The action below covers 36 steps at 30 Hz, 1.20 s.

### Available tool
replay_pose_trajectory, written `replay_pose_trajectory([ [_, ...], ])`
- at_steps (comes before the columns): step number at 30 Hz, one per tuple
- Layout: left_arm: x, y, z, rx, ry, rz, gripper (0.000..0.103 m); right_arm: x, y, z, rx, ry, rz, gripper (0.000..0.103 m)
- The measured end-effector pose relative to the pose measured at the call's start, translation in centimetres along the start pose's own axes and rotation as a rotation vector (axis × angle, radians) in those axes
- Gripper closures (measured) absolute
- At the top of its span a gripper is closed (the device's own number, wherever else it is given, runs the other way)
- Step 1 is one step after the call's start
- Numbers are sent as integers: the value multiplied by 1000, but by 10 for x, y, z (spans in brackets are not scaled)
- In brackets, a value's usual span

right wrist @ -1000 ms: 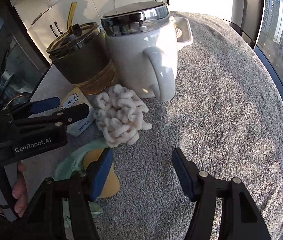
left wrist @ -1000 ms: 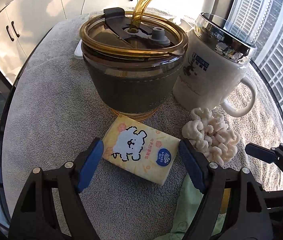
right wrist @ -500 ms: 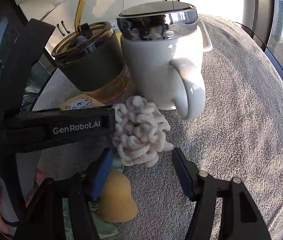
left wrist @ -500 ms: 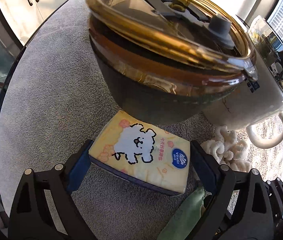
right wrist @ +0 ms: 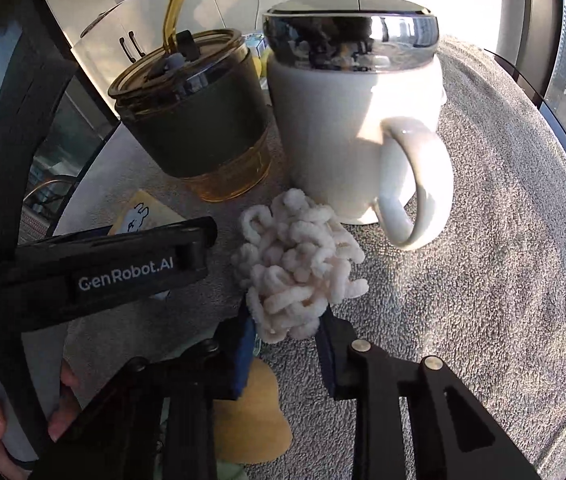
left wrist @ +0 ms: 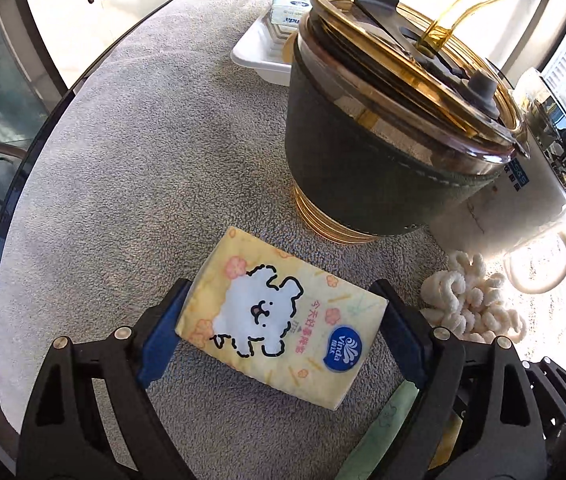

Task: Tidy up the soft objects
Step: 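Grasp the cream knotted rope toy with the right tool while the left tool holds the pack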

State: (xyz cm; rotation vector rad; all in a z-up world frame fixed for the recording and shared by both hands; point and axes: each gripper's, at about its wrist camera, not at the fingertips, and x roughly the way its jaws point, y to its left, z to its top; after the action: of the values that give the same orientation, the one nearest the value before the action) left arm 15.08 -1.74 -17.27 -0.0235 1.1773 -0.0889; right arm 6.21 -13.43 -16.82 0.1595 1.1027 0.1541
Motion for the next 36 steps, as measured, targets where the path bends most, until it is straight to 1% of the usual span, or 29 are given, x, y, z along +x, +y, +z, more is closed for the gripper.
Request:
replay_pose_trajectory([
  [3,-6,11,-1,-4,-13,2,15,-9,-4,-6,-10,-15,0,74],
  [6,-9,17,-5,-12,-11,-5,15,-12,-6,-5,-8,-22,3,76],
  [8,-11,16,-9,-13,-11,-5,15,-16,-7,-9,-5,-28,2,78],
  [10,-12,22,-11,-18,-16,-4,15,-18,-9,-11,-3,-35,6,87],
  [11,-13,24,-12,-19,-20,-2,15,-20,-11,-13,0,-39,9,90],
  [16,-16,27,-13,-25,-28,2,15,-31,-17,-13,6,-52,8,91],
  [19,-13,16,-5,-21,-43,19,15,-42,-21,-15,20,-76,24,93],
  [24,-22,22,-3,-21,-57,26,15,-58,-31,-14,40,-107,25,93],
  [26,-24,23,-4,-22,-60,25,15,-57,-35,-13,42,-104,-2,92],
  [27,-24,24,-4,-21,-62,26,15,-54,-36,-12,36,-91,-22,89],
  [29,-23,28,-3,-21,-61,29,15,-48,-40,-11,47,-76,-50,89],
  [30,-22,29,-2,-22,-59,28,15,-44,-40,-12,51,-62,-53,79],
  [31,-20,32,-1,-20,-56,27,15,-41,-40,-14,69,-46,-47,54],
  [32,-19,33,0,-22,-54,27,15,-40,-42,-14,90,-47,-29,43],
  [33,-20,32,-1,-23,-56,27,15,-39,-43,-14,108,-54,3,28],
  [35,-20,32,-1,-21,-58,33,15,-39,-45,-10,131,-71,70,27],
  [36,-20,33,0,-21,-57,31,15,-36,-49,-3,141,-74,88,26],
])
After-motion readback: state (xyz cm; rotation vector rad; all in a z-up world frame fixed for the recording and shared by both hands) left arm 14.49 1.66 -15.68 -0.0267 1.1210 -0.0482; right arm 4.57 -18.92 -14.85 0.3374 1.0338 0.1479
